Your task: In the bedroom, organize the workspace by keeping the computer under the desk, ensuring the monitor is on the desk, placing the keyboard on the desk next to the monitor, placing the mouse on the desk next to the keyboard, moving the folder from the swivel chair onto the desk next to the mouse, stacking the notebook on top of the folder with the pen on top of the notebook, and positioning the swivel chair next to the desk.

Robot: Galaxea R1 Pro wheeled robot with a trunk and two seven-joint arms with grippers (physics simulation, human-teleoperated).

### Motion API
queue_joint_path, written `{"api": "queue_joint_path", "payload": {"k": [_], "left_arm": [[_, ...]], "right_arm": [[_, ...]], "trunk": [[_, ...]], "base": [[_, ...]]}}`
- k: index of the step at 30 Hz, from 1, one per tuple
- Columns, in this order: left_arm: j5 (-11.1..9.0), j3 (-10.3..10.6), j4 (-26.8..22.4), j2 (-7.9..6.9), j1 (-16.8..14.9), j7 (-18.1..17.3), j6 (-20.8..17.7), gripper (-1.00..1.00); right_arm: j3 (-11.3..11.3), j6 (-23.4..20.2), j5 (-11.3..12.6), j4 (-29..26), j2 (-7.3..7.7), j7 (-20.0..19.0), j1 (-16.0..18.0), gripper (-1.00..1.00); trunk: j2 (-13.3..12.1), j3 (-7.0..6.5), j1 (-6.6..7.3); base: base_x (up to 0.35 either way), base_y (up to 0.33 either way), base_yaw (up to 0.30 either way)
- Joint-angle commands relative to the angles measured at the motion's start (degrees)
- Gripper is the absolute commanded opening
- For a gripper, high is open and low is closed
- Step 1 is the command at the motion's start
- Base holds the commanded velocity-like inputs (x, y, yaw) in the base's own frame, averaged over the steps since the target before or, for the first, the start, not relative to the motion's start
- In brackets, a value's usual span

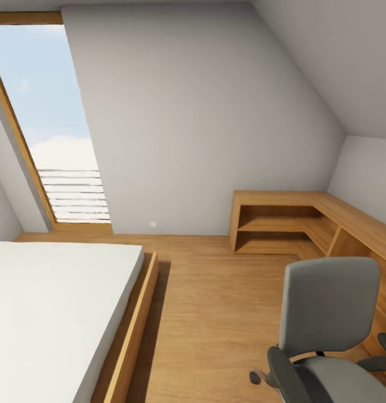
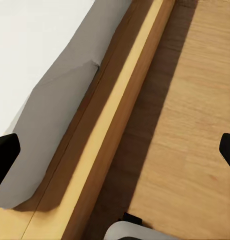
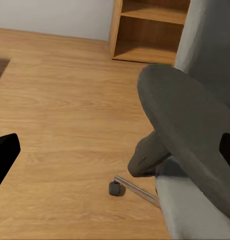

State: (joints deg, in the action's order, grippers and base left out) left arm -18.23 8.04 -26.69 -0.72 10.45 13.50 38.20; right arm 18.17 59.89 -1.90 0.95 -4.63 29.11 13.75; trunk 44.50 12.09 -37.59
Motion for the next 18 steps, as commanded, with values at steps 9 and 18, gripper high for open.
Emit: {"api": "queue_joint_path", "payload": {"k": [9,18], "left_arm": [[-0.23,0.48,-0.12,-0.07,0.01,0.47,0.03,1.00],[-0.20,0.48,-0.11,-0.07,0.01,0.47,0.12,1.00]], "right_arm": [[0.37,0.06,-0.21,0.13,-0.02,0.58,0.08,1.00],[0.37,0.03,-0.19,0.14,-0.02,0.56,0.06,1.00]], "trunk": [[0.05,0.07,-0.04],[0.05,0.07,-0.04]], "base": [[0.291,0.000,0.000],[0.164,0.000,0.000]]}}
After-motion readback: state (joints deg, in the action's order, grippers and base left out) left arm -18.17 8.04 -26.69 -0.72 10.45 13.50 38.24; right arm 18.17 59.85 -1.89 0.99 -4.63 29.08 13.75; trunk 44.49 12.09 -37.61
